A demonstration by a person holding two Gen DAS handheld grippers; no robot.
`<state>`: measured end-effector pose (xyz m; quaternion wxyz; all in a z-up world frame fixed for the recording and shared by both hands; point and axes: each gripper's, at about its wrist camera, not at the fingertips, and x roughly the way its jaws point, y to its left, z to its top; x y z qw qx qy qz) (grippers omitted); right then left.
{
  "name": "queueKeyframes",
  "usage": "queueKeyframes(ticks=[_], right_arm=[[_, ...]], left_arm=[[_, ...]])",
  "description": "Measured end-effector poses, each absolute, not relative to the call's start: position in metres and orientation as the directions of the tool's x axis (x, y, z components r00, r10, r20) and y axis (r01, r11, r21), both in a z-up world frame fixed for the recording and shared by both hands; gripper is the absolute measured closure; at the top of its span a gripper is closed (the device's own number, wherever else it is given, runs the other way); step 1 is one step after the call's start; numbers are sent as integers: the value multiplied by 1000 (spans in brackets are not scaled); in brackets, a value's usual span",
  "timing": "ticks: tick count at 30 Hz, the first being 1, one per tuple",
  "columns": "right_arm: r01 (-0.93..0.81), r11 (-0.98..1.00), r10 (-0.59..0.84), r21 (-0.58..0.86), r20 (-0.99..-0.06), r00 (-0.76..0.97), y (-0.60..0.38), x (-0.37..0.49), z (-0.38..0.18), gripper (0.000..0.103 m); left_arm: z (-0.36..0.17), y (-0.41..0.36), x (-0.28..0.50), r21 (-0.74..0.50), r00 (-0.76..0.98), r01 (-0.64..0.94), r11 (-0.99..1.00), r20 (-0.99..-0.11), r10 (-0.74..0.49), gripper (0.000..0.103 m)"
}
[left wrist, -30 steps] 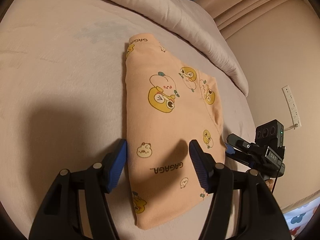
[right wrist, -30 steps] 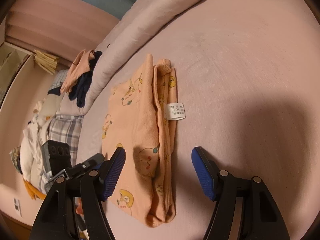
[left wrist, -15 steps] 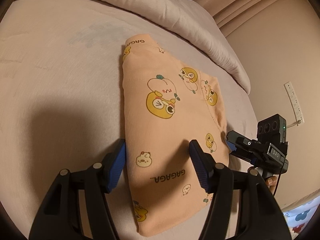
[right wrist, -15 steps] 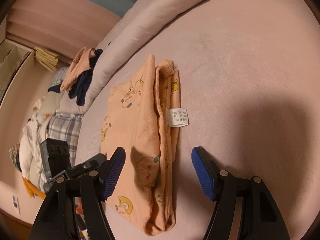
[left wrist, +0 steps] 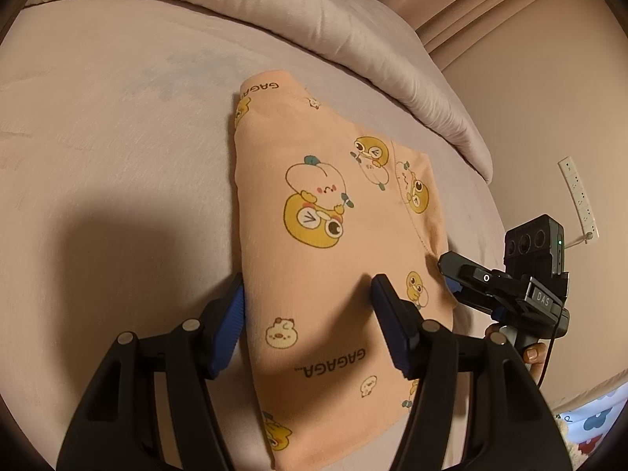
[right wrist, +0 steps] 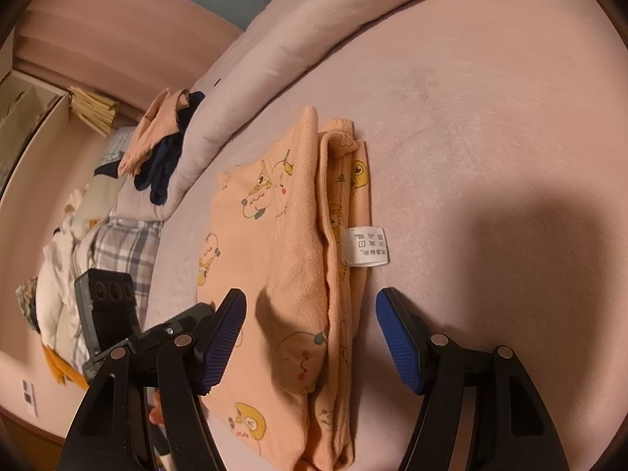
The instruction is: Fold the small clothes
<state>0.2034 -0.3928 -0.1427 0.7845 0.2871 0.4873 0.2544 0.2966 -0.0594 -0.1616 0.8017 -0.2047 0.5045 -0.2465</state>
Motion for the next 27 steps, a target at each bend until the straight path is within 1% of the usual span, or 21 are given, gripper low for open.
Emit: queueKeyframes(ticks=[17,24,27], right_arm=[[-139,703,687,697,-616,387,-381,211,-143,34],[-140,705,686,696,-617,387,-380,210,-143,34],[-140,704,686,696,-616,387,-379,210,-142,34]], left_arm=[[-163,-62,303,-568,372,195,799,-711,-597,40],[-162,-67,306,-559,375,202,804,-714,-591,34],[-162,-68,308,-557,374,203,805,-716,-590,34]])
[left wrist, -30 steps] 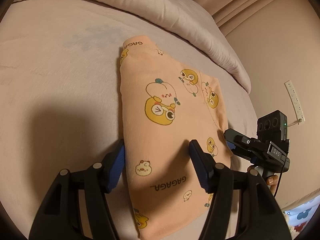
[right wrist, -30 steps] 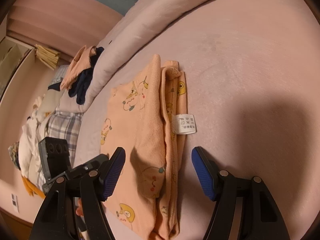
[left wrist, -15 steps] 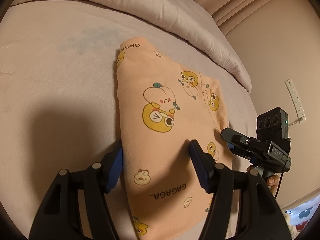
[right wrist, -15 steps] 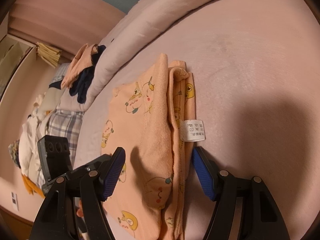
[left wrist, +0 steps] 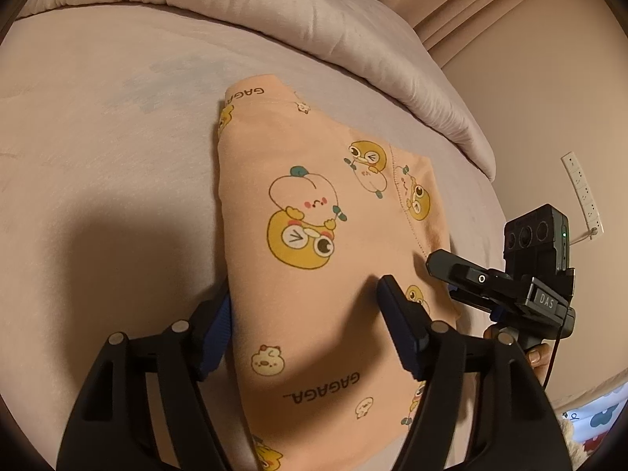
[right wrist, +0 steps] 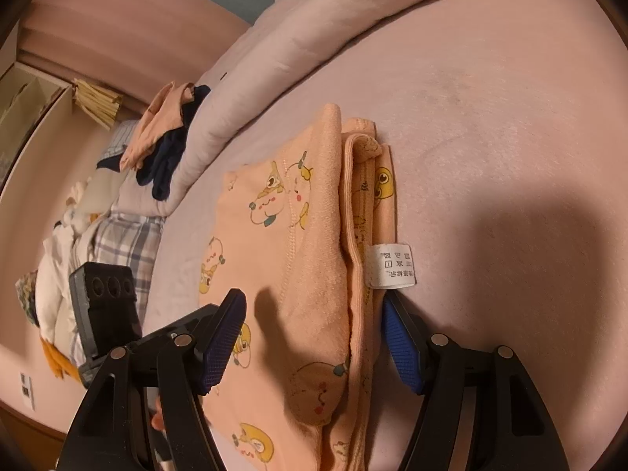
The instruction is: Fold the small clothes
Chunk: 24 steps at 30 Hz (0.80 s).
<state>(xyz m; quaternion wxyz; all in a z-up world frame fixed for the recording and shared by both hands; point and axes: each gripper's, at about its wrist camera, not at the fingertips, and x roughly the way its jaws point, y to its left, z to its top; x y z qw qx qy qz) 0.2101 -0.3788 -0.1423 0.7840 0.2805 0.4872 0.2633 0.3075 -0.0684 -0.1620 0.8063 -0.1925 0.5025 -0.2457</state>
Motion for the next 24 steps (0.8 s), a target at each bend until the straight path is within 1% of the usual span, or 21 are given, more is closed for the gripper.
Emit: queueKeyframes(ticks=[24], right_arm=[[-138,705,684,695,-617,389,-375,211,-142,34]], left_arm=[[-162,-71,309,-552,375,205,809,-719,-585,34]])
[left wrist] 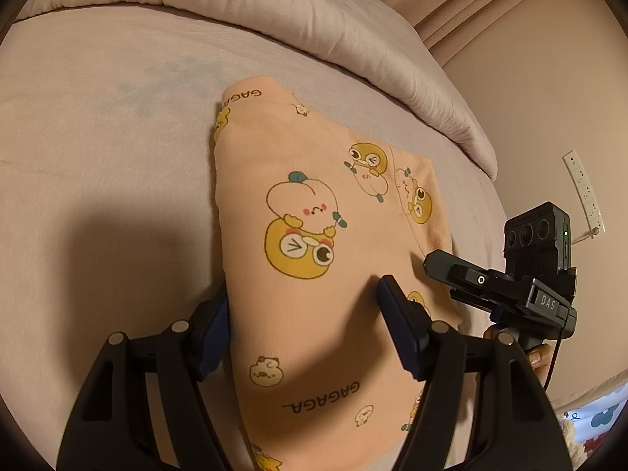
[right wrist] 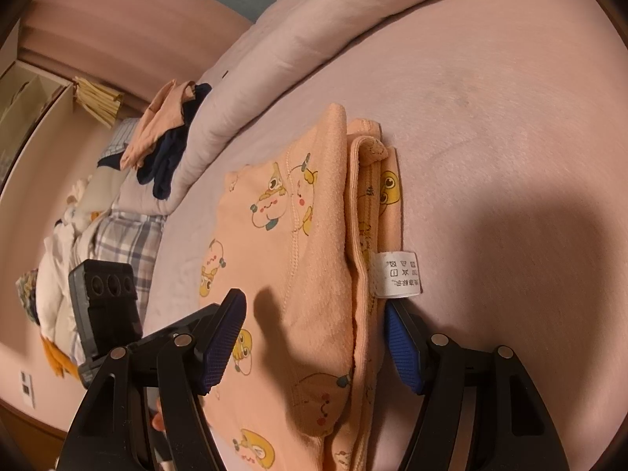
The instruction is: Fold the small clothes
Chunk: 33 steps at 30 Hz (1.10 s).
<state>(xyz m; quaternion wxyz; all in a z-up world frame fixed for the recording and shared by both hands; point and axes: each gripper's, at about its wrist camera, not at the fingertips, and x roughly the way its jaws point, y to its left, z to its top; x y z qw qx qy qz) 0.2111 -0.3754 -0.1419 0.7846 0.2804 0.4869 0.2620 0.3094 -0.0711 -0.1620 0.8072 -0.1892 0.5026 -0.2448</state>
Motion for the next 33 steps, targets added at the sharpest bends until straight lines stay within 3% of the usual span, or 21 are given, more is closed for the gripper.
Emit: queueKeyframes(ticks=[33], right_arm=[[-150,727,667,670,-636,390,-366,210,-142,34]], left_arm=[[-163,-78,315,-540,369,207,816,-729,-577,34]])
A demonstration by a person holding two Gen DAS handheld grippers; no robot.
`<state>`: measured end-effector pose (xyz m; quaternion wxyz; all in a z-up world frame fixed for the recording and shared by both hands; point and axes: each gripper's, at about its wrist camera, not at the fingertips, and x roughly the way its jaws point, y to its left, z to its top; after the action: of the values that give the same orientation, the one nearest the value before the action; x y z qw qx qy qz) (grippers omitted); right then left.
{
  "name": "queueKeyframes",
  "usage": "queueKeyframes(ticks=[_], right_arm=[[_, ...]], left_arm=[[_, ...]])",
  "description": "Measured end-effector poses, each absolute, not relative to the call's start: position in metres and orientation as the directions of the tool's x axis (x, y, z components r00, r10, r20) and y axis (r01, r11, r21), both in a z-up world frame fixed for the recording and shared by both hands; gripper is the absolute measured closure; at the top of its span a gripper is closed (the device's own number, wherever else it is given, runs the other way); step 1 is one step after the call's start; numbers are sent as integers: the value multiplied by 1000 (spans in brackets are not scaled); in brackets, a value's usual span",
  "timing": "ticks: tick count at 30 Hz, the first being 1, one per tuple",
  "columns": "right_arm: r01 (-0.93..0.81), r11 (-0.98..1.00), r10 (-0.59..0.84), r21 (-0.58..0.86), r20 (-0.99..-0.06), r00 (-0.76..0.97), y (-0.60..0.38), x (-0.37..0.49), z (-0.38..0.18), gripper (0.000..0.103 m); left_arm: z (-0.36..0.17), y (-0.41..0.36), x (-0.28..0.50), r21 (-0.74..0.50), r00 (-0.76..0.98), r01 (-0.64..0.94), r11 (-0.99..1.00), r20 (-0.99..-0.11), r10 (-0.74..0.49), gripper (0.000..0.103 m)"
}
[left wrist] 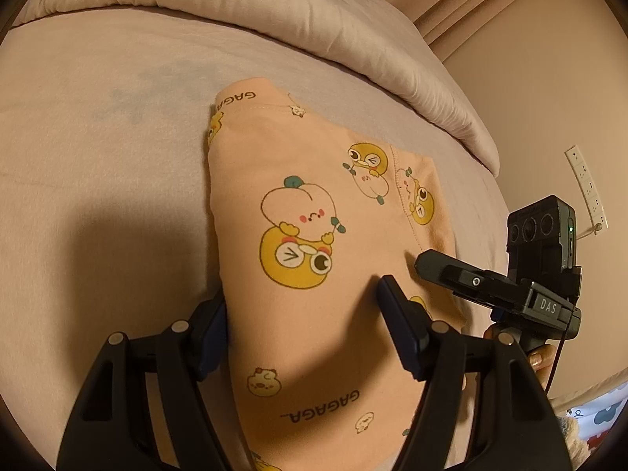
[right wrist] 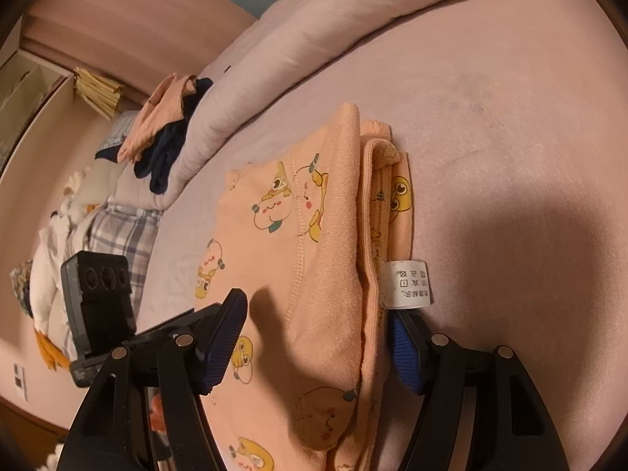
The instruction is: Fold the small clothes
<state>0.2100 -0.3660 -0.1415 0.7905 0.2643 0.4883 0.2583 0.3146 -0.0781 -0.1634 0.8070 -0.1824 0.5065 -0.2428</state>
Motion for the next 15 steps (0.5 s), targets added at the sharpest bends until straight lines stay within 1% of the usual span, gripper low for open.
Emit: queueKeyframes(ticks=[15], right_arm=[[-172,752,646,636,-660,383,-357,219,-140,34]], left_arm=[[-163,-81,322,-543,340,200,816,-742,-577,34]])
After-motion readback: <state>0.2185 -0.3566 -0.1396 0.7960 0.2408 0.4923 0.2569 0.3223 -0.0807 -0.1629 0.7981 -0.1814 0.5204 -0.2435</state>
